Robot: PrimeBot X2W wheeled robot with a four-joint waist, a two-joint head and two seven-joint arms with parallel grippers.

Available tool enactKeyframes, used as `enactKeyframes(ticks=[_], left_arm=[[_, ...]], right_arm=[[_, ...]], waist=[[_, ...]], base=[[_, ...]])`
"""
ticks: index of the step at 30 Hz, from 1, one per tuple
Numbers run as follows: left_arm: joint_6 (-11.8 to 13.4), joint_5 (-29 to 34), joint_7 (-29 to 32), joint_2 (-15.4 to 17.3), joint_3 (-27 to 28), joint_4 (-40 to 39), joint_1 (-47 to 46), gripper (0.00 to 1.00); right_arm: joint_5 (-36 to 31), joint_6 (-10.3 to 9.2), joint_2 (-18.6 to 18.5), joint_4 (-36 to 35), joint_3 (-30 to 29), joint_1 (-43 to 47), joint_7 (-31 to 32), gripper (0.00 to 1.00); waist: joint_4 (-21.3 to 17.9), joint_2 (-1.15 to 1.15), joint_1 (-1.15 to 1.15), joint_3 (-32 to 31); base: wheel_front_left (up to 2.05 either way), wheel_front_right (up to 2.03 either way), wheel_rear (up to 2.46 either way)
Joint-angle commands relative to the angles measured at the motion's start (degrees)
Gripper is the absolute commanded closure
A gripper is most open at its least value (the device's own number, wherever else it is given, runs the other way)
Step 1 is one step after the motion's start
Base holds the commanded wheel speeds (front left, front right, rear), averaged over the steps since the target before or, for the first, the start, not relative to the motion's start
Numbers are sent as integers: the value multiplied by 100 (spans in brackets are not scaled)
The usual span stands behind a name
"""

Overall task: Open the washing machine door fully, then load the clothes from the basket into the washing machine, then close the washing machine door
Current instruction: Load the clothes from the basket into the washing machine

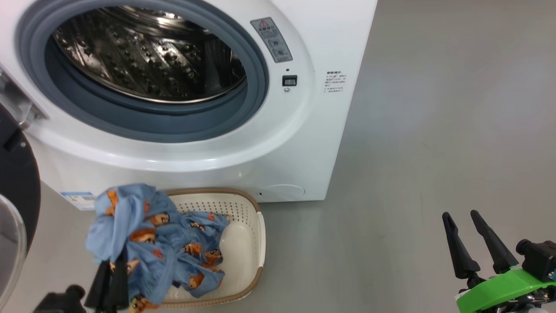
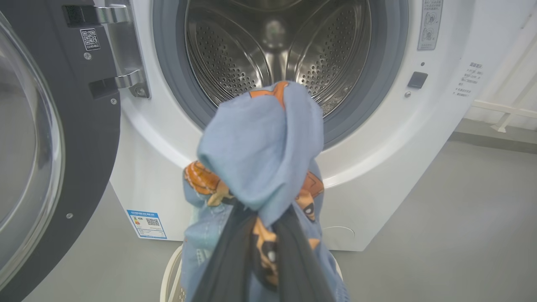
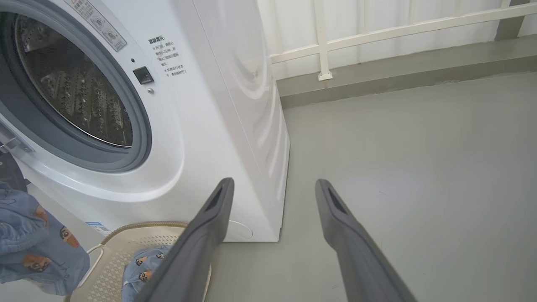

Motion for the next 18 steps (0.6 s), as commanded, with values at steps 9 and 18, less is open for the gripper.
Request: enactKeyframes(ticks=[9,18], left_arm=[[-9,-8,-52,46,339,-30,-1210,100],[-9,113,-52,245,509,298,-2787,100]], right_arm=[[-185,9,-18,-222,152,-223,-69,0],[-170,9,111,-259,251,-614,-69,0]], waist=[[-51,0,0,603],[-282,0,0,1239]], base=[[0,0,0],[0,0,0]])
